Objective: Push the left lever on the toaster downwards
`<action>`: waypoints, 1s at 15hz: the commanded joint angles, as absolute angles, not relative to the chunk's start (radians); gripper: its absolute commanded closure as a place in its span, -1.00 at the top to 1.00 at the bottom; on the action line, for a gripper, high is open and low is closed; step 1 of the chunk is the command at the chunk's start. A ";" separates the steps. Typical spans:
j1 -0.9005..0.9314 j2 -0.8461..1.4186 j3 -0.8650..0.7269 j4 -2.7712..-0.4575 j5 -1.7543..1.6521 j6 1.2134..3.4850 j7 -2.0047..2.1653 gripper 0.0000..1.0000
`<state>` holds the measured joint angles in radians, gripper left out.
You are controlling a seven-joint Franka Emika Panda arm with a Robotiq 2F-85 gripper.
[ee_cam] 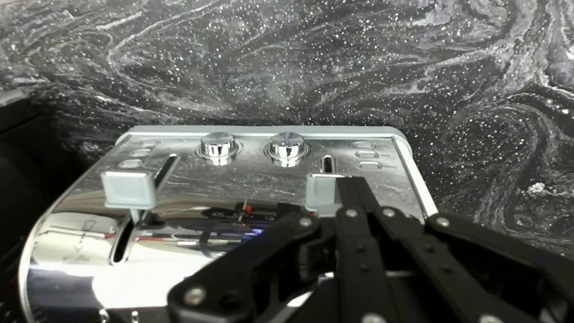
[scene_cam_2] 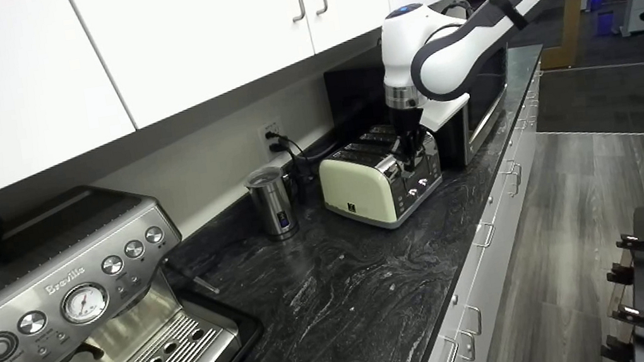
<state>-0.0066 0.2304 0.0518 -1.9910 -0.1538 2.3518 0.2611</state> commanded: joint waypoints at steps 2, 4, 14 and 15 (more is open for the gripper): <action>0.015 0.280 0.019 -1.947 -0.129 2.370 0.248 -1.00; 0.015 0.294 0.014 -1.940 -0.125 2.369 0.242 -1.00; 0.002 0.364 0.009 -1.952 -0.053 2.455 0.206 -1.00; 0.001 0.373 0.006 -1.960 -0.052 2.482 0.196 -1.00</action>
<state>-0.0009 0.3325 0.0189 -1.9561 -0.0822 2.3854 0.2386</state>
